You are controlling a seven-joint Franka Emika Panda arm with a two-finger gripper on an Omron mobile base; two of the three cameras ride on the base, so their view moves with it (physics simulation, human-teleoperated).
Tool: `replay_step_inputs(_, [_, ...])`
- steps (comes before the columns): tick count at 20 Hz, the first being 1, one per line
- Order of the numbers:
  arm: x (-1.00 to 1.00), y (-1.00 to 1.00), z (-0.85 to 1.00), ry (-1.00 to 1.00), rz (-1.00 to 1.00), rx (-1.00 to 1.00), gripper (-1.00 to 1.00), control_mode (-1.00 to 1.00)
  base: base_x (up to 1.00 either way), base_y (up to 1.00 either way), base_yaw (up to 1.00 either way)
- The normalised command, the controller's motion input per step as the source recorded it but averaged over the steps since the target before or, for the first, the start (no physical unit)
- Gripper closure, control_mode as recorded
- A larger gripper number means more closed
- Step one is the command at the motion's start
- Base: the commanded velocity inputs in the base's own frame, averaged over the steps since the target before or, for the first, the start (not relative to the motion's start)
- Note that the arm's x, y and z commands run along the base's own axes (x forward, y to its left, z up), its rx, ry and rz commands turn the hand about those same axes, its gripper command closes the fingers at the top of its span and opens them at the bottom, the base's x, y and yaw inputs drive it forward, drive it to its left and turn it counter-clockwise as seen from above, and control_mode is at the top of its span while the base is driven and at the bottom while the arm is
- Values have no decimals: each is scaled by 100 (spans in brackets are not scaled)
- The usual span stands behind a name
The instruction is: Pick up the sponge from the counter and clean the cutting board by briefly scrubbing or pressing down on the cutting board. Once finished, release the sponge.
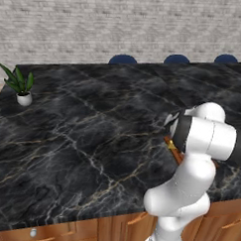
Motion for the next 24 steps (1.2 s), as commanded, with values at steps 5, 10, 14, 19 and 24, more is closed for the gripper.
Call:
replay_step_inputs(5, [-63,0,-4,0,7,0,100,-100,0,0,0])
replay_step_inputs(10, [-65,0,0,-1,7,0,100,-100,0,0,0])
replay_step_inputs(14, [-60,0,0,-3,6,0,100,-100,0,0,0])
replay_step_inputs(19, [-61,0,0,-1,3,0,100,-100,0,0,0])
replay_step_inputs(24, [-35,5,18,-5,0,0,100,-100,0,0,0])
